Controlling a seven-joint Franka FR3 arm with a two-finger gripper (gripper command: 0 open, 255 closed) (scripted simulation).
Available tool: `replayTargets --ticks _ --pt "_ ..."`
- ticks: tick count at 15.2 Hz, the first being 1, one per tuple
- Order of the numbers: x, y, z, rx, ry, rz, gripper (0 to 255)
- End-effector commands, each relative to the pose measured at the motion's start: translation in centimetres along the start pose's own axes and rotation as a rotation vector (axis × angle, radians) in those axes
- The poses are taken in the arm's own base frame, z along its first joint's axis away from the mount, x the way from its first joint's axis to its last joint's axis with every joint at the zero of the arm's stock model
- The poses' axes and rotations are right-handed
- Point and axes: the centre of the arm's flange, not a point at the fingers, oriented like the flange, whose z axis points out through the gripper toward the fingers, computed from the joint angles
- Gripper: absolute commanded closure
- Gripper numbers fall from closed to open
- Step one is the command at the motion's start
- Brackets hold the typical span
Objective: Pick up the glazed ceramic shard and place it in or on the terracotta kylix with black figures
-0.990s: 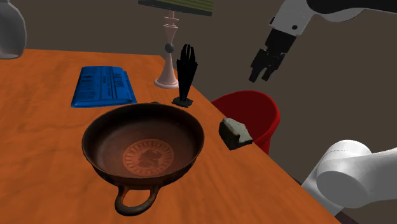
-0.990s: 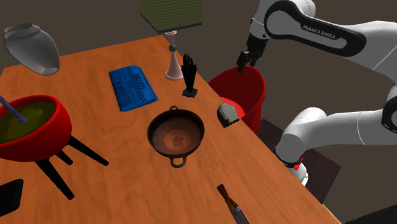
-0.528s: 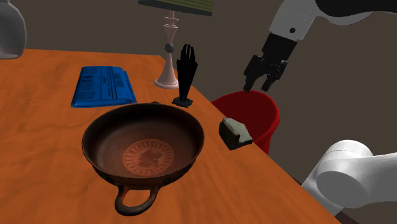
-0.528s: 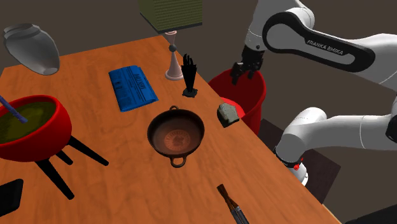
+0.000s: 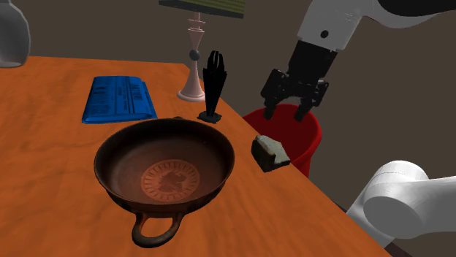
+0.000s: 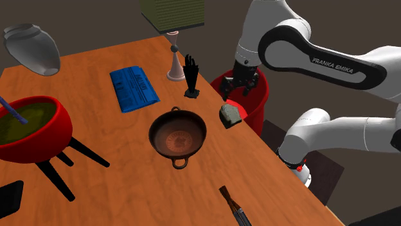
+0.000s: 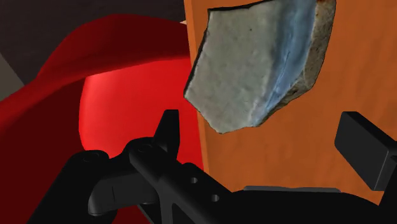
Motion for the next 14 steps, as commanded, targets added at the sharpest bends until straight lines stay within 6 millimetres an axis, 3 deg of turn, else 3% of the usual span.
replayTargets --ticks 1,3,11,14 --pt "-1.3 -2.2 0.4 0.003 -0.011 0.051 0" --pt "-2.4 -4.4 0.6 0.006 -0.021 0.097 0" --pt "-2.5 -4.5 4.6 0.006 -0.021 0.097 0" --pt "-2.5 -4.5 4.6 0.006 -0.021 0.097 0"
